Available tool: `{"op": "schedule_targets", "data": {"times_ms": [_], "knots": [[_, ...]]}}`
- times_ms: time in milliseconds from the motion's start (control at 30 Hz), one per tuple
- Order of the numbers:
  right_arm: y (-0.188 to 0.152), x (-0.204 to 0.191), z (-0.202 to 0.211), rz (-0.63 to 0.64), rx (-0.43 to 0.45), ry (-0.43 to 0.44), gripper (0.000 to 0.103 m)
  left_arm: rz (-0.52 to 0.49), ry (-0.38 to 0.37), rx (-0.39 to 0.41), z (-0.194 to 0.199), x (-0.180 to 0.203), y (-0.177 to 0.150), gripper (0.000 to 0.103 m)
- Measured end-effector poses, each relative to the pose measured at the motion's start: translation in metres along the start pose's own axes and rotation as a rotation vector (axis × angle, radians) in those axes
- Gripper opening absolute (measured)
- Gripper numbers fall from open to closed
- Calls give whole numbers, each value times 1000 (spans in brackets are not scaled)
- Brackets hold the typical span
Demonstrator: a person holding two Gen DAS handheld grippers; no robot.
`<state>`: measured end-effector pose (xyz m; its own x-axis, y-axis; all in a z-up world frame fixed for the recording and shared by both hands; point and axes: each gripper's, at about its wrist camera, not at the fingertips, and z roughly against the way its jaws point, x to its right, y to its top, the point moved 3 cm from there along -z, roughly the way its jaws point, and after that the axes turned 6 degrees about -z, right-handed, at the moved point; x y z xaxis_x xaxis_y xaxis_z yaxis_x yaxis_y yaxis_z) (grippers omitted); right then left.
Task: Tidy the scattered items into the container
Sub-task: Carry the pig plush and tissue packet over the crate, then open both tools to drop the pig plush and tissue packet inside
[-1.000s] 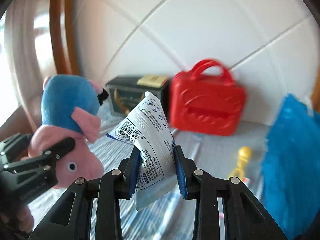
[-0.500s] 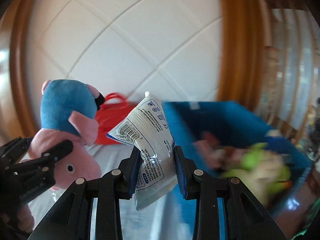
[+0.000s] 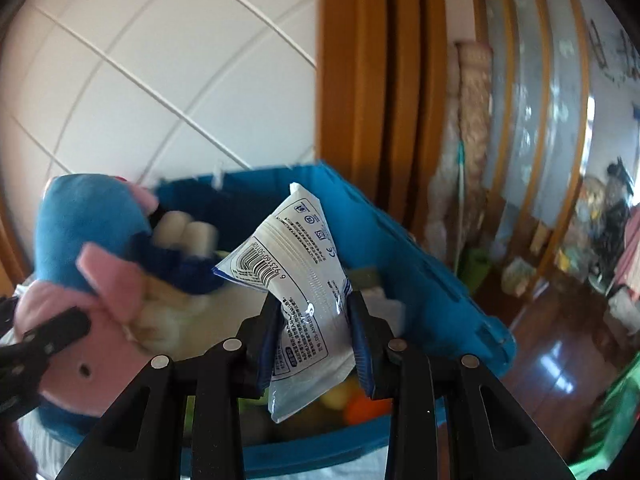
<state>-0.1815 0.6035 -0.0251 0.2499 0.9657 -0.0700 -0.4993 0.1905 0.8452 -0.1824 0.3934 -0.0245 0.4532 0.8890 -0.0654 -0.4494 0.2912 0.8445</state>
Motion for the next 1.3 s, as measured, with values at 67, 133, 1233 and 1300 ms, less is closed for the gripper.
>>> {"op": "schedule_targets", "data": {"times_ms": [67, 133, 1233, 1300], "knots": [[-4, 18, -16, -19, -31, 3, 32, -25, 34, -16, -4, 10, 4, 59], [-7, 38, -31, -41, -70, 7, 32, -24, 80, -52, -13, 13, 12, 60], [-32, 21, 19, 32, -48, 242, 102, 24, 259, -27, 51, -31, -7, 86], [-33, 9, 24, 36, -38, 268, 102, 31, 255, -32, 55, -32, -14, 86]]}}
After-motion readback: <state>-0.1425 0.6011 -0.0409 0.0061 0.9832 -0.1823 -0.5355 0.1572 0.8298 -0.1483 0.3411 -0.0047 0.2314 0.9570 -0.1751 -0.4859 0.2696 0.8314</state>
